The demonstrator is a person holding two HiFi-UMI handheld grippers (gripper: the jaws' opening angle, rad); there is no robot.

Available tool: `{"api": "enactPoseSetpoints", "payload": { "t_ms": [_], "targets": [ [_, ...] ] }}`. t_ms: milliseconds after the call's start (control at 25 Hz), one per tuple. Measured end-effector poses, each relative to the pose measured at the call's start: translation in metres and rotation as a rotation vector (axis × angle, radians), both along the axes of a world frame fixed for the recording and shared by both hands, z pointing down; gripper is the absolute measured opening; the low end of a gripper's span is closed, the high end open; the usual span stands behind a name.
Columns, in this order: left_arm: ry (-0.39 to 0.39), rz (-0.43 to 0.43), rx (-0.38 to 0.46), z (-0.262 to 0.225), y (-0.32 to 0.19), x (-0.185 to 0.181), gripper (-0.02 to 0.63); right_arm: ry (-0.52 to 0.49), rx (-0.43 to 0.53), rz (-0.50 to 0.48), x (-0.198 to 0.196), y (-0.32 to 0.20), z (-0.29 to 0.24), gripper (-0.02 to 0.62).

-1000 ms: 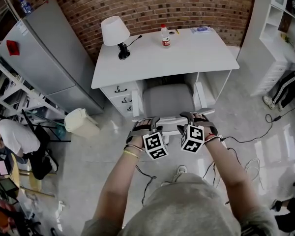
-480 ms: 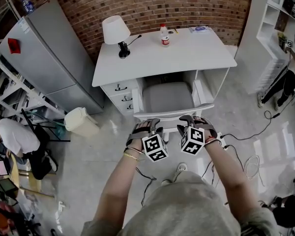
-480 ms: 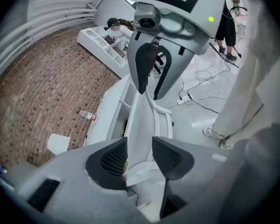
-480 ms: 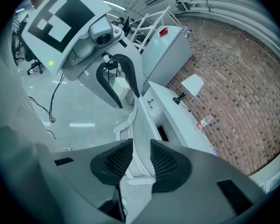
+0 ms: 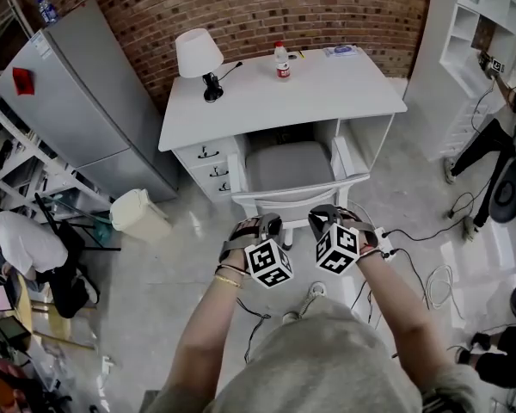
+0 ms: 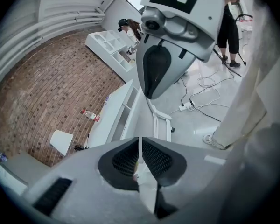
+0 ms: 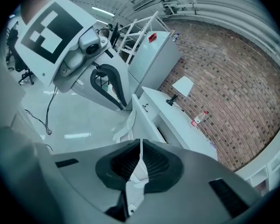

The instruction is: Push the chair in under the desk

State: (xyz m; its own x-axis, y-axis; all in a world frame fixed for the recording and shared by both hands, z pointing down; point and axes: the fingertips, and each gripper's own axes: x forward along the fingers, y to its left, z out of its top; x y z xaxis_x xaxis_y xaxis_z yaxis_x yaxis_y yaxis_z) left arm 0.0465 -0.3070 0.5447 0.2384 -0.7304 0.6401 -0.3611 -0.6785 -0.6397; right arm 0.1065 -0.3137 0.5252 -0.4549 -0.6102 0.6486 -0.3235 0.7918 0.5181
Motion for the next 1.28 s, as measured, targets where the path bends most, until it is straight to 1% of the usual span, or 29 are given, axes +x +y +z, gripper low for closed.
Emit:
{"api": "enactPoseSetpoints", "payload": {
  "t_ms": [120,240,360,520,640,840,960,1160,1280],
  "targets": [
    [0.030,-0.008,0.008,-0.004,0.009,0.002,0.017,-0.046,-0.009,0.033,0.001,0.009,-0.003,0.019],
    [0.089,-0.034,-0.003,-0.007,0.018,0.003,0.011,-0.088,-0.013,0.065,0.002,0.019,-0.007,0.016],
    [0.168,-0.070,-0.010,-0.012,0.027,0.003,0.011,-0.129,-0.012,0.088,0.002,0.027,-0.011,0.015],
    [0.270,-0.124,0.006,-0.020,0.039,0.004,0.011,-0.210,-0.020,0.129,0.003,0.038,-0.018,0.014],
    [0.366,-0.177,0.008,-0.027,0.048,0.002,0.011,-0.280,-0.021,0.159,0.004,0.047,-0.026,0.012],
    [0.518,-0.249,0.022,-0.041,0.061,0.001,0.011,-0.367,-0.013,0.197,0.007,0.061,-0.038,0.012],
    [0.600,-0.288,0.031,-0.048,0.068,0.001,0.011,-0.437,-0.030,0.225,0.008,0.069,-0.044,0.011],
    [0.716,-0.338,0.054,-0.062,0.079,-0.003,0.011,-0.591,-0.075,0.301,0.013,0.078,-0.057,0.011],
    [0.816,-0.373,0.049,-0.070,0.087,-0.006,0.011,-0.651,-0.080,0.328,0.018,0.084,-0.061,0.009]
  ]
}}
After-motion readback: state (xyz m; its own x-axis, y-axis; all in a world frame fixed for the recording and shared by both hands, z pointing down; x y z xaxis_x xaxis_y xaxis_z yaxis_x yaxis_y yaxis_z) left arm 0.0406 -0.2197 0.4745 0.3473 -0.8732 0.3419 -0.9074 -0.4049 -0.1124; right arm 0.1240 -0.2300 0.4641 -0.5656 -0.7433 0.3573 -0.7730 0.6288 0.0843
